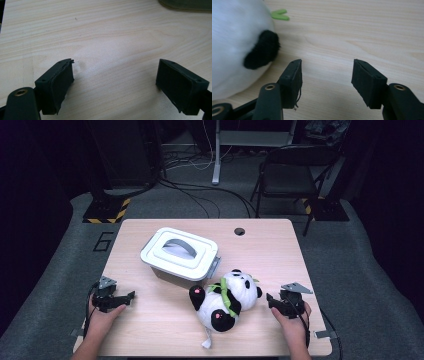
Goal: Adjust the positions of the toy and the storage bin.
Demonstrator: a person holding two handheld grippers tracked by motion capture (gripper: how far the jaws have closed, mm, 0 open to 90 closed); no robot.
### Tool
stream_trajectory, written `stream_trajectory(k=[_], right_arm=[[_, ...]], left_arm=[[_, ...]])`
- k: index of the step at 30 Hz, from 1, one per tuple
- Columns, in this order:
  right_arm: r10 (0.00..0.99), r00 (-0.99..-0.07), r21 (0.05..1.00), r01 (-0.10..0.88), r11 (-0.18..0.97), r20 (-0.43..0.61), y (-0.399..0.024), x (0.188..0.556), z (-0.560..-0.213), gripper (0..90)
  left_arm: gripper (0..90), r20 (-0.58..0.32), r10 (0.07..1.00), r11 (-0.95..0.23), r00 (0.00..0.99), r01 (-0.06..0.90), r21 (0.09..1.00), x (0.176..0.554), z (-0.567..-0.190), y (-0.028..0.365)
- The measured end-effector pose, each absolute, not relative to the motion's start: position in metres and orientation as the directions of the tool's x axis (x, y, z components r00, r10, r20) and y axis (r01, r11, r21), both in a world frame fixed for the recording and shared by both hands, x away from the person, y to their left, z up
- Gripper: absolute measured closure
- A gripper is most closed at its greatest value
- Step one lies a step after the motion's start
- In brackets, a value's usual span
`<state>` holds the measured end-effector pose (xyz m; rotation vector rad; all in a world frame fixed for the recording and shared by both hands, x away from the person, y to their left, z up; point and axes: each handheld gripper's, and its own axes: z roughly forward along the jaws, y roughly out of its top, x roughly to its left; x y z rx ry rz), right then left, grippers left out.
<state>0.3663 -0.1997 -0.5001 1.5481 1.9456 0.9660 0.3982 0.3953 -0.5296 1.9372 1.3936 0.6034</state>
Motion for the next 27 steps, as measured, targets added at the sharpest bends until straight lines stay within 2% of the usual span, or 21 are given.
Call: stream_trajectory(k=[4, 27], right_arm=[[0.951, -0.297, 0.776, 0.617, 0.127, 0.081, -0.196, 0.361, -0.488, 47.2], [0.899, -0.429, 0.8, 0.568, 0.195, 0.086, -0.173, 0.343, -0.447, 52.9]], left_arm=[[14.0, -0.012, 0.948, -0.203, 0.319, 0.629, 0.751, 0.399, -0.531, 0.395], [14.0, -0.011, 0.948, -0.204, 0.32, 0.629, 0.75, 0.399, -0.531, 0.395]])
